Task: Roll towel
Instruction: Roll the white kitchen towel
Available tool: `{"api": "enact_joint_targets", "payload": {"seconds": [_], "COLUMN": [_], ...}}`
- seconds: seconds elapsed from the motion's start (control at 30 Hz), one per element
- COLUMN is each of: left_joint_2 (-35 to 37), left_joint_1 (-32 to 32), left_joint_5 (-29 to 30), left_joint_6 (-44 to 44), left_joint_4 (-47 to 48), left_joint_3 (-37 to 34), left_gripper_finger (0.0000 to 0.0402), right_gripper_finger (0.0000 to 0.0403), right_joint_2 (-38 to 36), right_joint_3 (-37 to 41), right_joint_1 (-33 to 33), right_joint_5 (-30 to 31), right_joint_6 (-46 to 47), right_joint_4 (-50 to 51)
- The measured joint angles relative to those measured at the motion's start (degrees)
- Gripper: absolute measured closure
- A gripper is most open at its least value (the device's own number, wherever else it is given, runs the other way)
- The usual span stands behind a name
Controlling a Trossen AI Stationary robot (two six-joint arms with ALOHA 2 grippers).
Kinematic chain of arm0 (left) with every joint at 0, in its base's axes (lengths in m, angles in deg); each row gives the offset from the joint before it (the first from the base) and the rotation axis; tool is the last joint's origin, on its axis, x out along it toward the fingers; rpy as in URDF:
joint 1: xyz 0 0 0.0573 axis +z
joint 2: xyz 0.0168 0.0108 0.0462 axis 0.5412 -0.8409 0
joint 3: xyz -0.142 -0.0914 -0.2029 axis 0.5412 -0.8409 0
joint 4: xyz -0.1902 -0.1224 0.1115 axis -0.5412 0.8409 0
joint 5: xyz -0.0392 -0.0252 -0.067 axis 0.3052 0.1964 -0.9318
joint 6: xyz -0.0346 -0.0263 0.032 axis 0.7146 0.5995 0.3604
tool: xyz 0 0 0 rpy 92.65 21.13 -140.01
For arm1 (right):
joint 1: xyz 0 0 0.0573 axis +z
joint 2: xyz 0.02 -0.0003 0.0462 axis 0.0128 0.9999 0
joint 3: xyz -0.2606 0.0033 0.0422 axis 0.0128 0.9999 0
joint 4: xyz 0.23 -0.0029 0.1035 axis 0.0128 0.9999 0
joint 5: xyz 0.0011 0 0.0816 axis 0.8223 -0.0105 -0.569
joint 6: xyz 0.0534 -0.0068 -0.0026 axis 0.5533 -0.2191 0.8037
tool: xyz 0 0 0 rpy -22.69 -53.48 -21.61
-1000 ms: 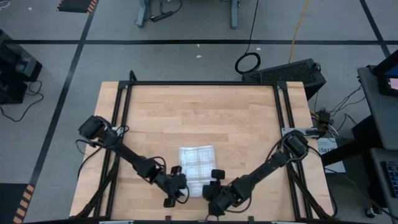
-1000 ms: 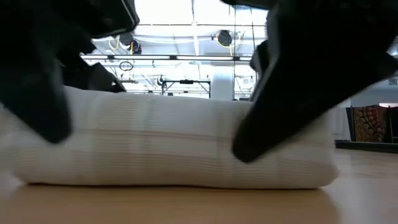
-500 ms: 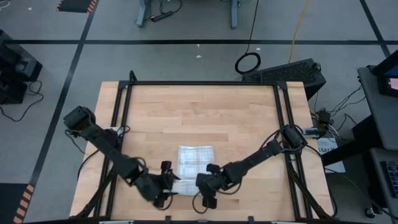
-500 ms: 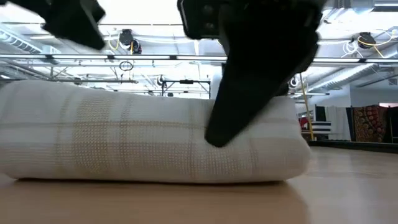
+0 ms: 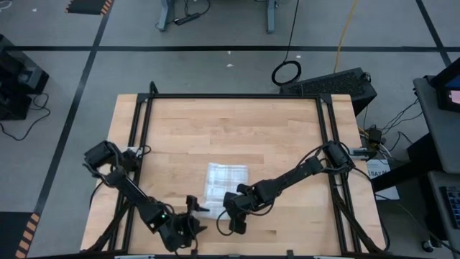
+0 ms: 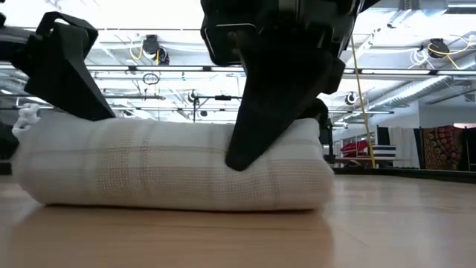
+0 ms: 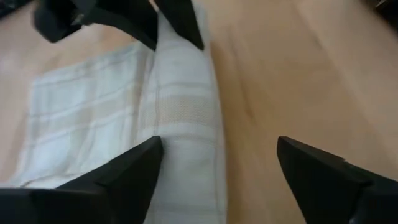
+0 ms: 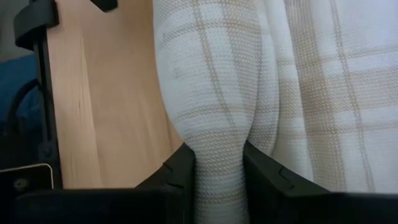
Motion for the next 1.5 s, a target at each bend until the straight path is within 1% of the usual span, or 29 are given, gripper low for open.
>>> {"api": "enact_joint_targets", "payload": {"seconds": [0.1,0.2,0.37,0.47,0.53,0.63,0.8,0.9,1.0,1.03,1.07,1.13,1.23,1.37,1.5], "left_joint_2": [-1.31,-2.0,-2.23,-2.23,-2.23,-2.23,-2.19,-1.95,-1.65,-1.46,-1.28,-0.84,-0.16,0.85,1.36], "left_joint_1": [-0.43,-0.67,-0.33,-0.12,0.13,0.89,2.58,3.34,4.66,5.24,5.83,6.76,7.9,9.83,11.87], "left_joint_5": [3.63,5.44,6.99,6.63,5.79,4.47,1.59,-1.52,-5.58,-7.19,-8.77,-11.21,-13.41,-17.8,-22.68], "left_joint_6": [-0.33,-2.11,-2.56,-2.95,-3.01,-2.73,-3.03,-2.96,-0.74,0.25,1.32,2.9,4.56,6.21,7.6], "left_joint_4": [0.4,0.55,0.94,0.95,0.9,0.87,0.83,0.81,0.82,0.77,0.63,0.48,0.71,1.05,1.01], "left_joint_3": [0.02,0.03,0.04,0.04,0.04,0.04,0.04,0.11,0.15,0.21,0.25,0.28,0.26,0.19,0.17], "left_gripper_finger": [0.0055,0.0041,0.0038,0.0054,0.0078,0.0126,0.0224,0.0289,0.0344,0.0353,0.0353,0.0353,0.0352,0.0325,0.0318], "right_gripper_finger": [0.0317,0.0317,0.0317,0.0317,0.0317,0.0317,0.0316,0.0312,0.0292,0.0281,0.027,0.0246,0.0215,0.0194,0.0189], "right_joint_2": [0.0,0.0,0.0,0.0,0.0,0.0,0.0,0.0,-0.43,-0.77,-1.17,-2.39,-5.13,-6.97,-6.07], "right_joint_3": [0.0,0.0,0.0,0.0,0.0,0.0,0.0,0.0,0.02,0.03,0.08,0.24,0.26,0.15,0.17], "right_joint_1": [0.0,0.02,0.02,0.02,0.02,0.13,0.13,0.17,0.26,0.46,0.57,1.23,2.99,7.42,12.78], "right_joint_5": [0.07,0.07,0.07,0.07,0.06,0.15,0.1,0.43,0.47,0.7,1.08,2.98,7.67,18.23,29.16], "right_joint_6": [0.98,1.0,0.78,0.8,0.79,0.78,0.55,-0.3,-1.24,-1.49,-1.71,-2.75,-4.4,-6.64,-7.84], "right_joint_4": [-0.07,-0.07,-0.19,-0.24,-0.27,-0.37,-0.4,-0.41,0.18,0.77,1.24,2.34,5.26,7.73,6.17]}}
